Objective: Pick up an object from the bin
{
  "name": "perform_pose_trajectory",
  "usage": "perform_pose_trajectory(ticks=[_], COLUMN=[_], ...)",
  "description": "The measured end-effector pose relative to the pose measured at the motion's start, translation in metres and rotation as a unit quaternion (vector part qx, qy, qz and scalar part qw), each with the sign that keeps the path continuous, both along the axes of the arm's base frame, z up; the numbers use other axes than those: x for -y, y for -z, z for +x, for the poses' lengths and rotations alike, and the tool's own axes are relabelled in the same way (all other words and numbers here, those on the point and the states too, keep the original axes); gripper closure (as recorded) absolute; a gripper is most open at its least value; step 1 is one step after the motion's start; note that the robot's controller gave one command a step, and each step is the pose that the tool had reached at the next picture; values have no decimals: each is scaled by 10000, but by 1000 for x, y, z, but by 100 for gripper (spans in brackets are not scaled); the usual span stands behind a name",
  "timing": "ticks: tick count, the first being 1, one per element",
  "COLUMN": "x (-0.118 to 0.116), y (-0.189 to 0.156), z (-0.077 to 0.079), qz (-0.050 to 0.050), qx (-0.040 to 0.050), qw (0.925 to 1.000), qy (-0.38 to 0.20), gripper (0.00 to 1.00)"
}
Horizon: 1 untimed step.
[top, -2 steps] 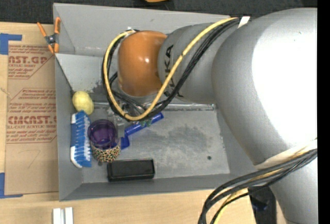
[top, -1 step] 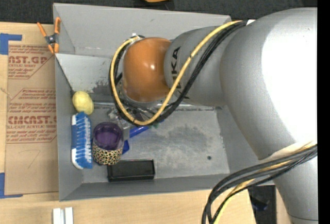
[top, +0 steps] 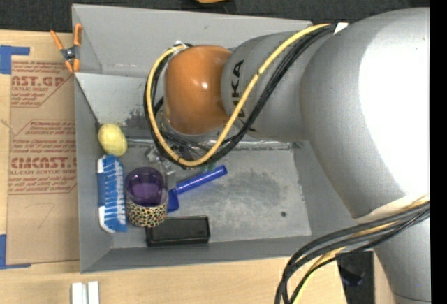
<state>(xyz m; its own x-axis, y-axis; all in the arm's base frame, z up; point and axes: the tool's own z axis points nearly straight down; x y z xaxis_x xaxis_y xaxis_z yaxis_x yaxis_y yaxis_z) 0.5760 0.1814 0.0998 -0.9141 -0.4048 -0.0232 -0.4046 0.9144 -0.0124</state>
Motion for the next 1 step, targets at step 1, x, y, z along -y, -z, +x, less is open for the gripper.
perform_pose_trajectory(ticks=[1], x=[1], y=[21], z=[7], qz=[57], qx=[143], qw=[9998], qy=[87], gripper=[100])
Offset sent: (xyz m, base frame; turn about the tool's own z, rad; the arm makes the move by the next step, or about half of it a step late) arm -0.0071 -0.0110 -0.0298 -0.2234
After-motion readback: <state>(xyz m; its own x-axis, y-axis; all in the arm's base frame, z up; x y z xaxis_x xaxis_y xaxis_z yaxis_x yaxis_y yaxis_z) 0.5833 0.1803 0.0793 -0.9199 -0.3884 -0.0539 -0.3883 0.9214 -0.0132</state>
